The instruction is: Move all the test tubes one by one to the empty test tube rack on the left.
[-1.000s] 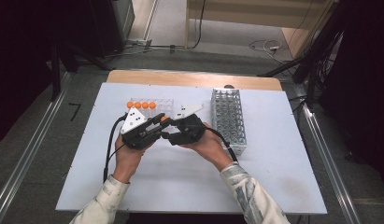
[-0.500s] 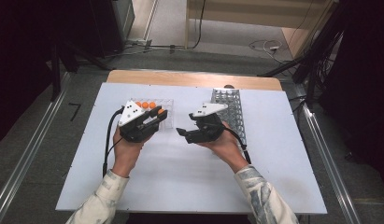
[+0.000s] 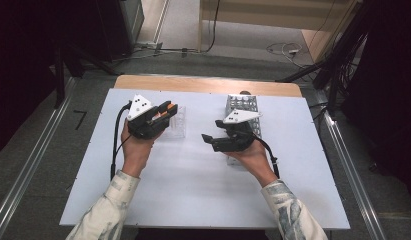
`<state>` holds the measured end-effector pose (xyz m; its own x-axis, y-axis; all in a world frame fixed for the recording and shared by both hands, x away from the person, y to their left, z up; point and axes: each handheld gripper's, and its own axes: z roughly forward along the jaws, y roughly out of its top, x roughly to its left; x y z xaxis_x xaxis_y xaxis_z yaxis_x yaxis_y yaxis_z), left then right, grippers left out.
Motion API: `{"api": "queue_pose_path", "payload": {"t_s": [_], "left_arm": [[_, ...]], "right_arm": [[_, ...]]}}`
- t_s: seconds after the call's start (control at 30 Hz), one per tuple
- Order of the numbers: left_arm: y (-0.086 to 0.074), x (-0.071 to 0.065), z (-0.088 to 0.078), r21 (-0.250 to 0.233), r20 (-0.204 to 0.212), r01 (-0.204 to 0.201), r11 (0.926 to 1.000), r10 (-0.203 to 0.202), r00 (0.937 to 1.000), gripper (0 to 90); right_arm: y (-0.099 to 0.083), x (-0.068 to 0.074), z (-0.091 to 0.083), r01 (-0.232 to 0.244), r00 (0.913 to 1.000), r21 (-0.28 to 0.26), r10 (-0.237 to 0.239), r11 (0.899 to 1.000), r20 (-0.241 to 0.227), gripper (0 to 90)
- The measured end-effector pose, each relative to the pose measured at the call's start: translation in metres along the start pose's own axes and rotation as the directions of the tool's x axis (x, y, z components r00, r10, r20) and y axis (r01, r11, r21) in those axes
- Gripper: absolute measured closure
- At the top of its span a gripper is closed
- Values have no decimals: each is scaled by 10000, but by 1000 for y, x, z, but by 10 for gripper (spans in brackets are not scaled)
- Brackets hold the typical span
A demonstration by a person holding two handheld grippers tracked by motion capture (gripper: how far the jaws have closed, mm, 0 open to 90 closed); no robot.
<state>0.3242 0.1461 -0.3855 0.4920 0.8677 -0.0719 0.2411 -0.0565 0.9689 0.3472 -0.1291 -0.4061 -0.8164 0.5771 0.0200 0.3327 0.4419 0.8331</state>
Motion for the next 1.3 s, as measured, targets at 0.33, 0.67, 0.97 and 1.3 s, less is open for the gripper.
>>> {"api": "queue_pose_path", "payload": {"t_s": [0.33, 0.67, 0.97, 1.3], "left_arm": [[0, 15, 16, -12, -413, 392, 9992, -392, 9984, 703], [-6, 23, 27, 105, -577, 509, 9986, -502, 9971, 703], [-11, 23, 28, 264, -603, 400, 9989, -384, 9974, 701], [-23, 22, 31, 495, -696, 412, 9979, -377, 9969, 699]], "right_arm": [[-5, -7, -6, -131, 9999, -98, 132, 9999, 8, 293], [-10, -12, -10, -268, 9996, -112, 268, 9996, 83, 293], [-10, -13, -10, -343, 9994, -159, 344, 9993, 67, 293], [-10, -13, -11, -367, 9993, -163, 368, 9992, 44, 294]]}}
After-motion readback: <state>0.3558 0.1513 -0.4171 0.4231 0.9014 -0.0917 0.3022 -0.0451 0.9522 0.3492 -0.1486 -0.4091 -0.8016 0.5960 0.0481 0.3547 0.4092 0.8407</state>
